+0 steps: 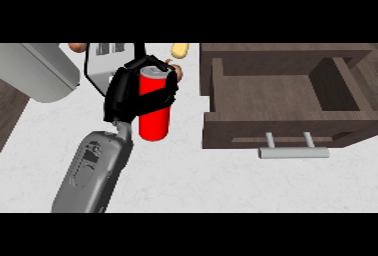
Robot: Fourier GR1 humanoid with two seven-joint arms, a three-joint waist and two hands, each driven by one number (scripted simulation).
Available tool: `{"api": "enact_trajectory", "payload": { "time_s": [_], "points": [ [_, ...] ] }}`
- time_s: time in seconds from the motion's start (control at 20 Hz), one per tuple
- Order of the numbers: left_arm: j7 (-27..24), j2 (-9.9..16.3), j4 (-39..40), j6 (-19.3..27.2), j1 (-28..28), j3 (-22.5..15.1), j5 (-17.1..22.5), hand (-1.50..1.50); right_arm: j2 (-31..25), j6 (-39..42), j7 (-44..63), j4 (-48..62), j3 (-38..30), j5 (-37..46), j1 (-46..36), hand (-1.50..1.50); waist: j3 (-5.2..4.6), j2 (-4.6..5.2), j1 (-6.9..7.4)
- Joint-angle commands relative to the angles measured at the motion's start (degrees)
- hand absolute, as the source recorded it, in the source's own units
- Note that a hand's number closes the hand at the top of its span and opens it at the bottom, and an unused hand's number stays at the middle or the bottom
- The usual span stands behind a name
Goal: Pick up the can, place it into the drawer and close the drawer
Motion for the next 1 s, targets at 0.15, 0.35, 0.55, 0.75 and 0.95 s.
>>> {"api": "enact_trajectory", "payload": {
  "time_s": [0.15, 0.35, 0.55, 0.75, 0.95],
  "points": [
    [7.95, -0.22, 2.90, 7.18, -13.22, -3.81, -1.70, 1.50, 1.67, 0.52, -1.21, -1.93, 1.53, 0.40, 2.90, -1.50, 0.00, 0.03, -0.29],
    [8.82, -0.23, 8.57, 12.60, -22.05, -7.07, 0.77, 1.50, 0.10, 1.13, 0.89, -1.90, -0.06, -0.32, 1.41, -1.50, 0.00, 0.11, -0.72],
    [10.90, -0.23, 12.33, 15.29, -27.77, -8.72, 3.25, 1.50, 0.07, 0.74, 0.28, 0.09, -1.21, -1.28, -0.37, -1.50, 0.01, 0.14, -0.76],
    [12.03, -0.23, 20.99, 15.50, -38.39, -5.77, 3.89, 1.50, 1.68, -1.41, 0.91, -2.57, 3.47, 2.66, 1.96, -1.50, 0.02, 0.26, -1.35],
    [7.71, -0.23, 28.90, 16.93, -41.41, -5.59, 6.91, 1.50, 1.67, 0.65, 0.13, -1.84, 1.09, 0.39, 1.17, -1.50, 0.03, 0.37, -1.61]
  ]
}}
